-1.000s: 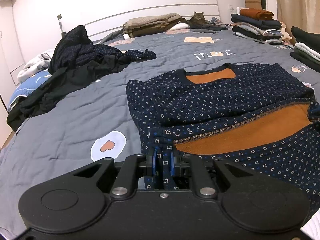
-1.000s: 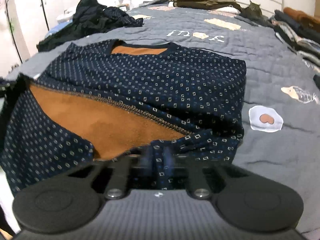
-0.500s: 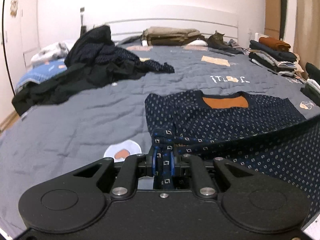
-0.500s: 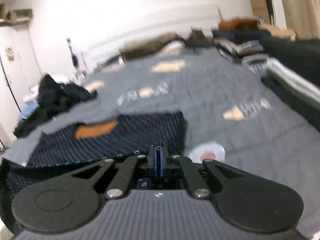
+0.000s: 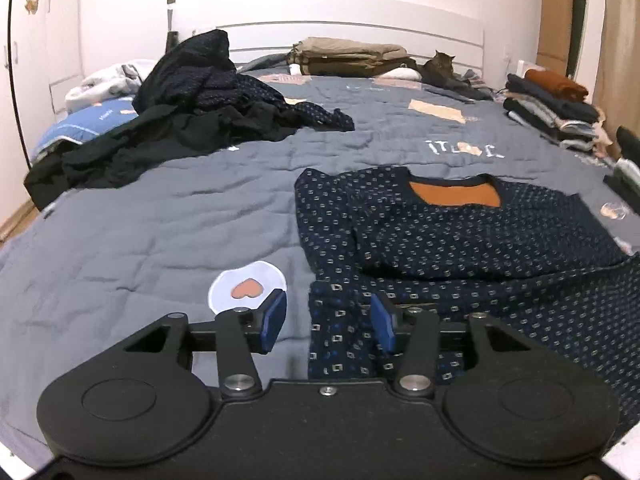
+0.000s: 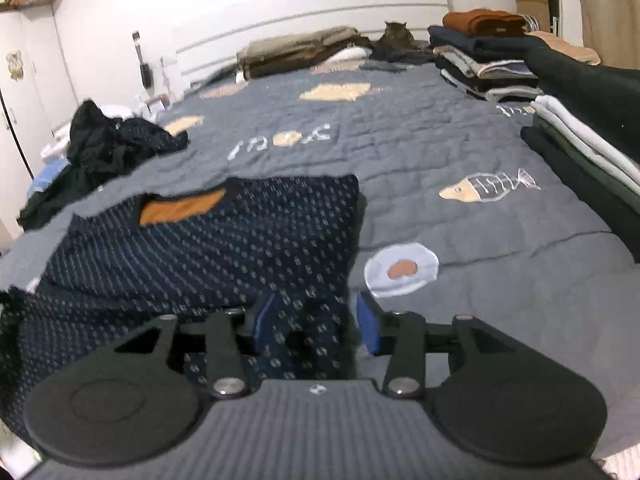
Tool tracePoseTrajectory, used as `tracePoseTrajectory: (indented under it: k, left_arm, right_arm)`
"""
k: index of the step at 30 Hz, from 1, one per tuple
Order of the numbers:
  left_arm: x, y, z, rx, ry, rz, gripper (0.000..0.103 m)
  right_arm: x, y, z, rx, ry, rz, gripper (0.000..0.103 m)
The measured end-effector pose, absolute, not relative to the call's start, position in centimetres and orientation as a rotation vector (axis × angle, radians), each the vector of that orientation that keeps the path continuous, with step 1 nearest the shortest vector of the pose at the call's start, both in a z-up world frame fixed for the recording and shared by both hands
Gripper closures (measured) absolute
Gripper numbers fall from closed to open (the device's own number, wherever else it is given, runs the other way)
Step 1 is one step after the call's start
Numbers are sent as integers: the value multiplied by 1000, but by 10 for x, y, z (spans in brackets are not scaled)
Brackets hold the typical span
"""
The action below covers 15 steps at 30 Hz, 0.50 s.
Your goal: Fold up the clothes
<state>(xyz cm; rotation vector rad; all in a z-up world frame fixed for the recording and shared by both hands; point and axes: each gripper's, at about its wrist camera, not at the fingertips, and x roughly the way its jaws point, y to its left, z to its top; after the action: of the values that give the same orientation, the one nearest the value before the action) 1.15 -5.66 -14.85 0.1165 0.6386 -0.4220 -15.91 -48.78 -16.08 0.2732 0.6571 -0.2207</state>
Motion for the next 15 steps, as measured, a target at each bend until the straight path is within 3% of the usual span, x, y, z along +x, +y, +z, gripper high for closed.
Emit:
tracePoseTrajectory:
  k: [6, 9, 11, 12, 15]
  left_arm:
    - [18, -67, -162, 150, 703, -430, 57]
    - [19, -68, -168, 156, 737, -443, 73]
    - [20, -68, -170, 156, 745, -439, 73]
    - [21, -68, -171, 155, 748, -436, 73]
    - [21, -67, -174, 156, 751, -435, 74]
  right_arm:
    - [-140, -484, -185, 249, 766, -210, 56]
    - [-136, -483, -194, 288, 790, -180, 56]
    - [-135, -482, -198, 325, 798, -166, 57]
    - [-135, -481, -198, 334, 795, -161, 62]
    - [-138, -482, -195, 362, 773, -147, 92]
